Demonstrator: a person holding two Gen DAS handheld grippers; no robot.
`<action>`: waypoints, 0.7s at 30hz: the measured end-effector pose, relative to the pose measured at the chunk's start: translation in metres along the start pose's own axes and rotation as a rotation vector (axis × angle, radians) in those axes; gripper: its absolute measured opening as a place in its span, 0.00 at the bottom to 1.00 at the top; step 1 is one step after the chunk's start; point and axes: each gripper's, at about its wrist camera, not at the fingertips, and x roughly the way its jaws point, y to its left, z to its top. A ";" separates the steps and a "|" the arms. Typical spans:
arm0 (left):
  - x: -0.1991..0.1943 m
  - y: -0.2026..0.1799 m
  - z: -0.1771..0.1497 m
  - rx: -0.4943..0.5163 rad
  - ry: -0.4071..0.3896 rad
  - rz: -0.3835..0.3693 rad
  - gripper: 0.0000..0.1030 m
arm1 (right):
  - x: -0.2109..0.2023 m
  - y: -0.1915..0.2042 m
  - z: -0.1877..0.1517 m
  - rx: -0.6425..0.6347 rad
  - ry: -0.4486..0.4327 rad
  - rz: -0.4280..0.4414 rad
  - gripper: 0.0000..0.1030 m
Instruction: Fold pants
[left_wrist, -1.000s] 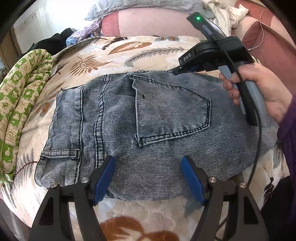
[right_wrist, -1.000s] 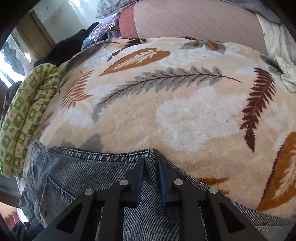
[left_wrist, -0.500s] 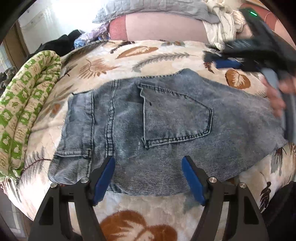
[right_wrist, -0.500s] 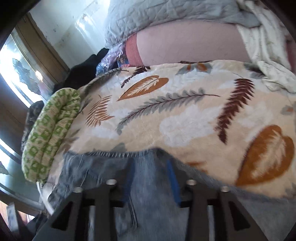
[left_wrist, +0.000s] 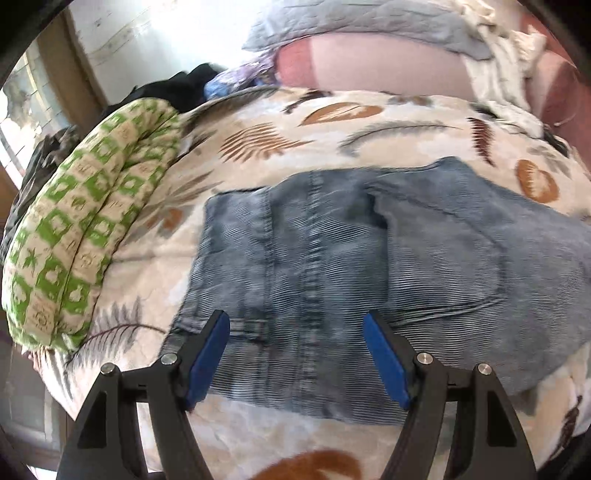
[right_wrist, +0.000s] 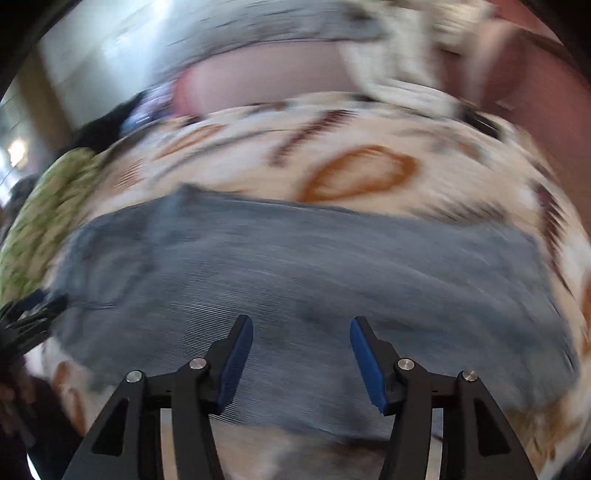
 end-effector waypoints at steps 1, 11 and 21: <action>0.004 0.003 -0.001 -0.003 0.011 0.009 0.73 | 0.000 -0.013 -0.001 0.011 0.000 -0.057 0.57; 0.027 0.021 -0.006 -0.048 0.065 -0.017 0.82 | 0.010 -0.063 -0.009 0.069 0.045 -0.116 0.65; 0.030 0.016 -0.008 -0.026 0.056 0.019 0.85 | 0.013 -0.058 -0.018 0.015 0.060 -0.153 0.77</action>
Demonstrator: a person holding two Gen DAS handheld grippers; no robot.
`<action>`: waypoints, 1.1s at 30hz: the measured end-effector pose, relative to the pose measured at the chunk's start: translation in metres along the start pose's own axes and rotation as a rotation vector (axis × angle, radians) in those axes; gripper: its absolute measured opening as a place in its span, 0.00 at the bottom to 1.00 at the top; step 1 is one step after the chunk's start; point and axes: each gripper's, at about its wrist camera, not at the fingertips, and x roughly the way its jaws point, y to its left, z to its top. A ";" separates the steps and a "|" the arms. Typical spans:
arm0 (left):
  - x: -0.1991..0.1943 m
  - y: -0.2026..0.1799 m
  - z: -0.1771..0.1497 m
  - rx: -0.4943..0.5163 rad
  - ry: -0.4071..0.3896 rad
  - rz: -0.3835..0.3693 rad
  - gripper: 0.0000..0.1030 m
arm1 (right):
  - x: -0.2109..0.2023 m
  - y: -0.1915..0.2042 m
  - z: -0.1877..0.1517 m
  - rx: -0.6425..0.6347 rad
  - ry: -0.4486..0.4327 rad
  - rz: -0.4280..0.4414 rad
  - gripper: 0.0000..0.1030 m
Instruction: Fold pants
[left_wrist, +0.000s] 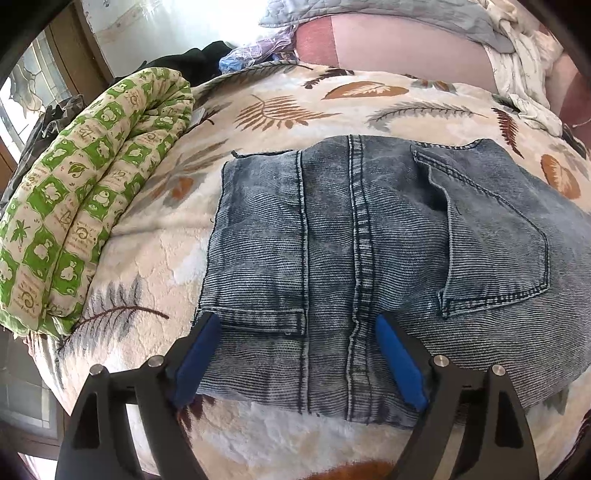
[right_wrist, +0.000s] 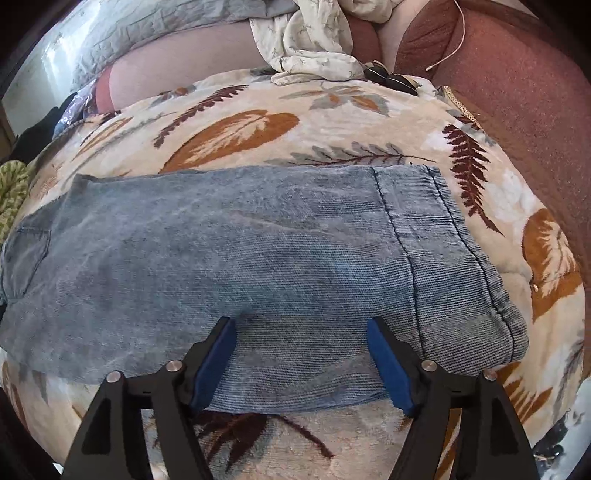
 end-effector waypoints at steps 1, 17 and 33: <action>0.000 -0.001 0.000 0.003 0.004 0.007 0.86 | 0.000 0.000 -0.002 -0.001 -0.001 -0.003 0.77; -0.034 -0.014 0.001 0.065 -0.055 0.084 0.99 | -0.001 0.006 -0.001 0.037 0.035 -0.029 0.91; -0.164 -0.057 0.022 0.182 -0.408 0.016 0.99 | -0.106 0.002 0.005 0.185 -0.351 0.034 0.91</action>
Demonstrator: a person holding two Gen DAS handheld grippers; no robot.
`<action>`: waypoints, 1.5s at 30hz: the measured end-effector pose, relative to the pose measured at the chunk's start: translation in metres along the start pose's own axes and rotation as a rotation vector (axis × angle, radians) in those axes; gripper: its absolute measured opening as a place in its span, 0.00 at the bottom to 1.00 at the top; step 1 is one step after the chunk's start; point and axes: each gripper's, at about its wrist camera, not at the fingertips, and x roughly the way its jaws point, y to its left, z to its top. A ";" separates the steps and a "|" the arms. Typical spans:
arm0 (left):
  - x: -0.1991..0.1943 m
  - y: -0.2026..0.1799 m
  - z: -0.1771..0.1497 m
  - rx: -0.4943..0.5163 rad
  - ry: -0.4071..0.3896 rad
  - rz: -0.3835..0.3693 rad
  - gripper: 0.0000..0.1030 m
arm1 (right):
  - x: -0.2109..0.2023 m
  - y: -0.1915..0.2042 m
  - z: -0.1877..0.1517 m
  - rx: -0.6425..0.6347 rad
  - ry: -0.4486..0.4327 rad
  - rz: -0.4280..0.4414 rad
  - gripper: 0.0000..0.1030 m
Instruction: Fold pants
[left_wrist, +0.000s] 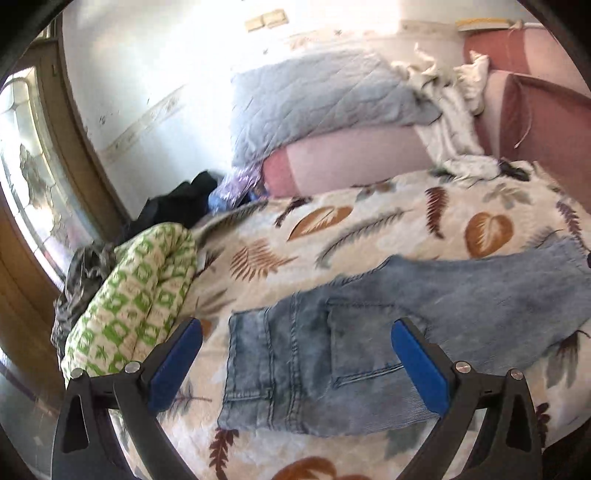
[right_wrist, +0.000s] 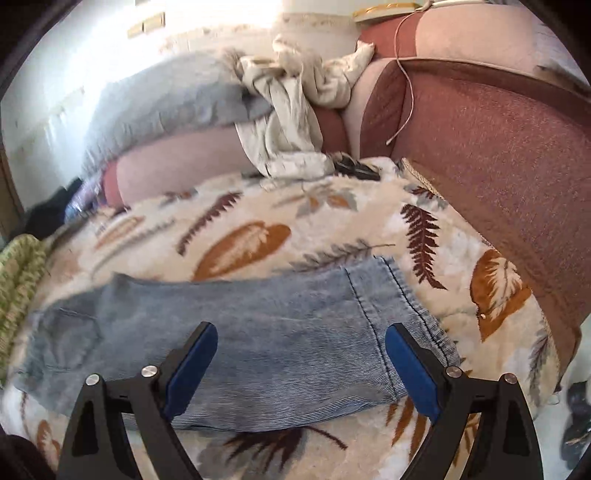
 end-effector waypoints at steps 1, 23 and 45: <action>-0.004 -0.002 0.002 0.004 -0.009 -0.007 0.99 | -0.004 -0.002 0.000 0.015 -0.008 0.014 0.91; -0.055 -0.018 0.014 0.005 -0.079 -0.047 0.99 | -0.020 -0.062 -0.007 0.273 -0.064 0.029 0.92; -0.048 0.051 -0.015 -0.173 -0.046 0.004 0.99 | 0.009 0.082 -0.018 0.176 -0.069 0.236 0.97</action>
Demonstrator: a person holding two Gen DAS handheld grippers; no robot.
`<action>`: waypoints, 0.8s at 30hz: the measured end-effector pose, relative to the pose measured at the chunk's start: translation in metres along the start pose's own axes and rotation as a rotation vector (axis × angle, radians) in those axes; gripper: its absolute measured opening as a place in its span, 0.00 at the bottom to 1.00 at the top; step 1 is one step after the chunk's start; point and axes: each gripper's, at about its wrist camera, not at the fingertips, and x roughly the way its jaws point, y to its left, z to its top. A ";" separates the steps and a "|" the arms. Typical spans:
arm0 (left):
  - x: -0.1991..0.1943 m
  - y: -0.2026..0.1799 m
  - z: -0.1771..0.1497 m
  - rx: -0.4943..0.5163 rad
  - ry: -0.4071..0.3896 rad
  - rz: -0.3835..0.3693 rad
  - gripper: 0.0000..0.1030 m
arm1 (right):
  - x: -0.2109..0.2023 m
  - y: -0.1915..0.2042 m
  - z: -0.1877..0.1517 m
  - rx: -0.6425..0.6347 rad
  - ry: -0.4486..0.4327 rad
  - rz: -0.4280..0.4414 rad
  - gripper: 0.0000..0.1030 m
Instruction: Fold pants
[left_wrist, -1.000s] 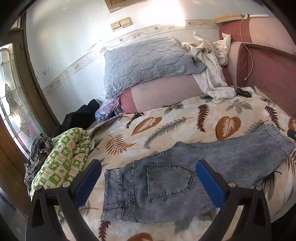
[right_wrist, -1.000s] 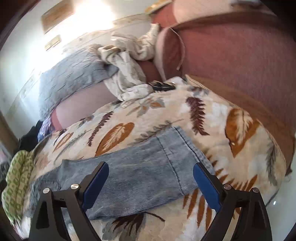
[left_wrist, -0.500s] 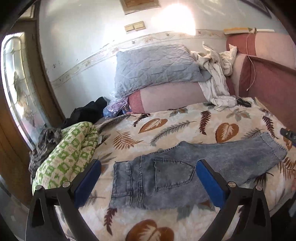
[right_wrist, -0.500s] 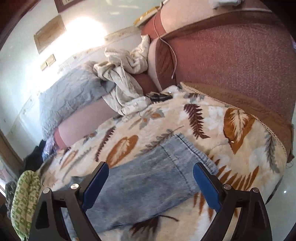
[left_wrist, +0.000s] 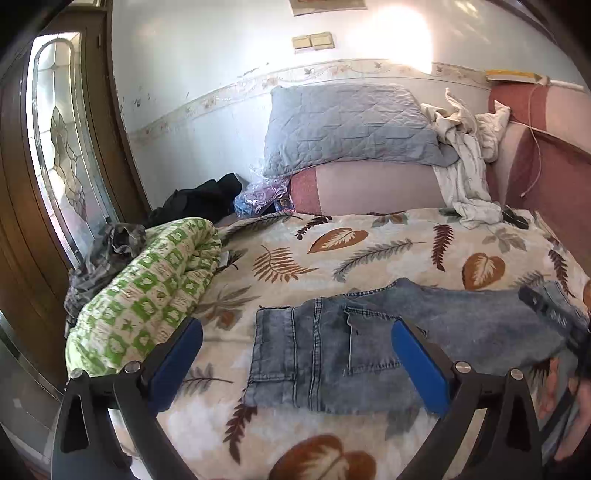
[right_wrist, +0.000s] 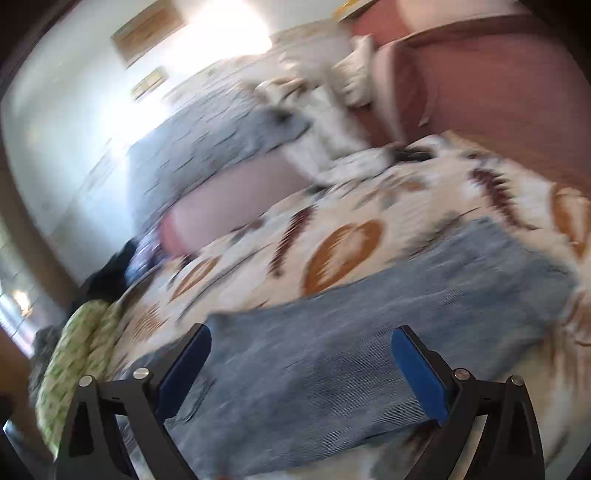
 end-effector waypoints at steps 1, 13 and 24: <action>0.007 -0.002 0.002 -0.003 0.005 -0.008 0.99 | -0.002 0.003 0.000 -0.021 -0.015 -0.020 0.97; 0.051 -0.025 0.001 0.009 0.041 -0.084 0.99 | -0.014 0.005 0.001 -0.074 -0.053 -0.058 0.97; 0.076 -0.063 0.009 0.033 0.055 -0.151 0.99 | -0.058 -0.052 -0.008 -0.059 -0.074 -0.203 0.97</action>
